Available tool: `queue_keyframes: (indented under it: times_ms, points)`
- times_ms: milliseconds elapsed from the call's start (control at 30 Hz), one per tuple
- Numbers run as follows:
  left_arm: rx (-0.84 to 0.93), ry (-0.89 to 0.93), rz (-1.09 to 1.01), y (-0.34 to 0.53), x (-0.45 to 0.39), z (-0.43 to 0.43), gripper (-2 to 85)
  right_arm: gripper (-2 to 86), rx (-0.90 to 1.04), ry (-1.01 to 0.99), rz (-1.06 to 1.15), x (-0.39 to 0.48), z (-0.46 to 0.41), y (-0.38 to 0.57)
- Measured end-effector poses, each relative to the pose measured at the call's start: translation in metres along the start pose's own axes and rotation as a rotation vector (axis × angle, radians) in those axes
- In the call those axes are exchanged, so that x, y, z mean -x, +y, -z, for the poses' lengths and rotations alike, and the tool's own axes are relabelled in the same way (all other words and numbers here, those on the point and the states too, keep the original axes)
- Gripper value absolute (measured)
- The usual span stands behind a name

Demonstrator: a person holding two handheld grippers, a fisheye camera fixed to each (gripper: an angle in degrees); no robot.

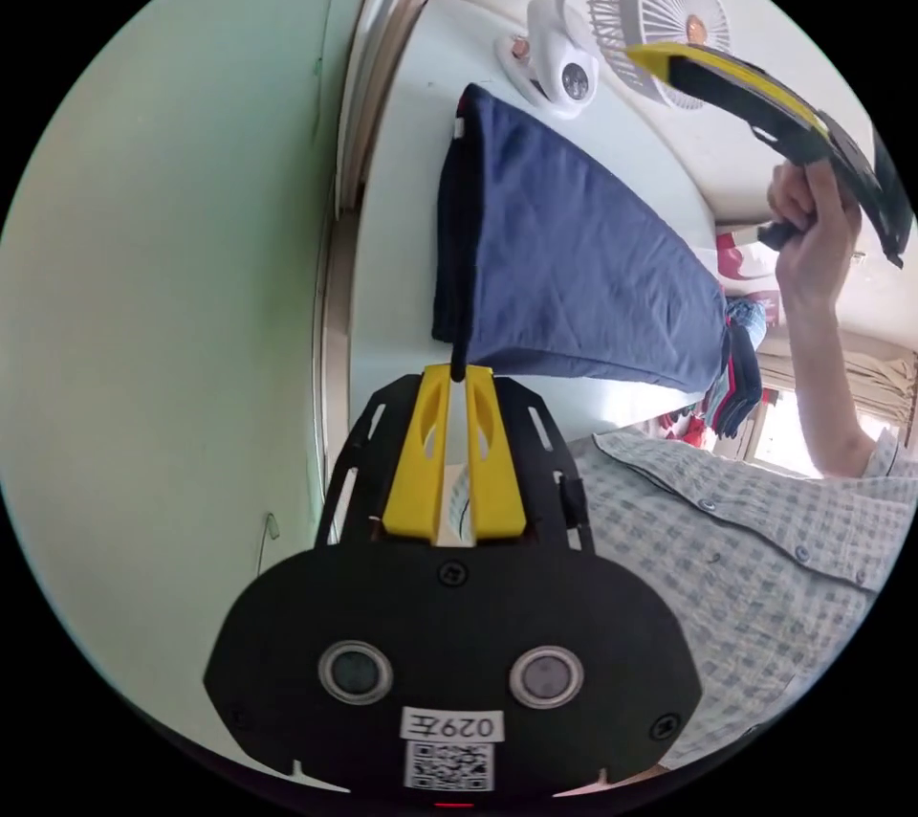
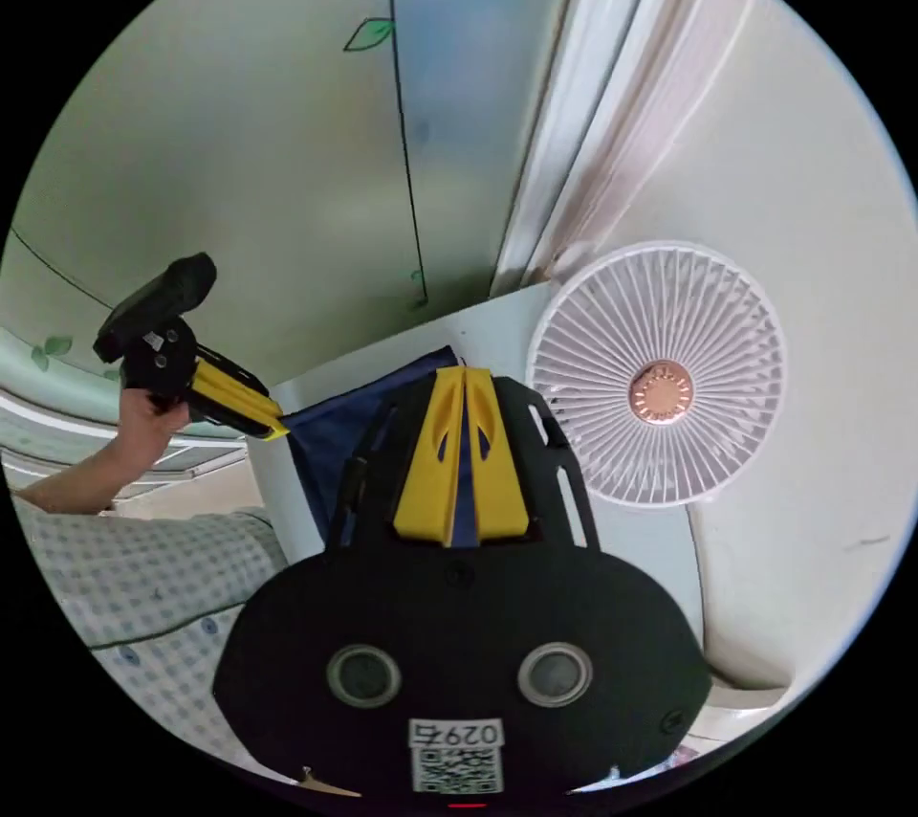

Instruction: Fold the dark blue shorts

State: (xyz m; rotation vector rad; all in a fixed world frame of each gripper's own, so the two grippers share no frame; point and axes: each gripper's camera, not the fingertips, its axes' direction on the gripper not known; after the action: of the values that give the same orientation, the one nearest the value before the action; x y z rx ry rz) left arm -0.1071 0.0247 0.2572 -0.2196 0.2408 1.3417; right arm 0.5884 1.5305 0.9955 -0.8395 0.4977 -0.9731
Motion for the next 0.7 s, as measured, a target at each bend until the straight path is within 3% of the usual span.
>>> queue_keyframes:
  times_ms: [167,267,333,467,633,700]
  points:
    - [-0.032,-0.075,0.100,0.009,-0.025,0.017,-0.8,-0.4,0.001,-0.166,-0.068,-0.046,0.078,0.080]
    - [-0.022,-0.186,0.131,0.012,-0.042,0.027,-0.9,-0.4,0.145,-0.152,-0.229,-0.076,0.099,0.163]
    - [-0.048,-0.137,0.035,0.008,-0.074,0.037,-1.0,-0.4,0.274,-0.151,-0.426,-0.099,0.117,0.245]
    - [-0.013,-0.087,-0.146,-0.019,-0.149,0.032,-1.0,-0.5,0.329,-0.229,-0.748,-0.125,0.166,0.363]
    - [0.090,-0.285,-0.380,-0.077,-0.296,-0.026,-1.0,-0.5,0.348,-0.083,-1.132,-0.175,0.243,0.493]
    - [0.174,-0.311,-0.449,-0.091,-0.340,-0.055,-1.0,-0.5,0.322,-0.122,-1.169,-0.194,0.259,0.517]
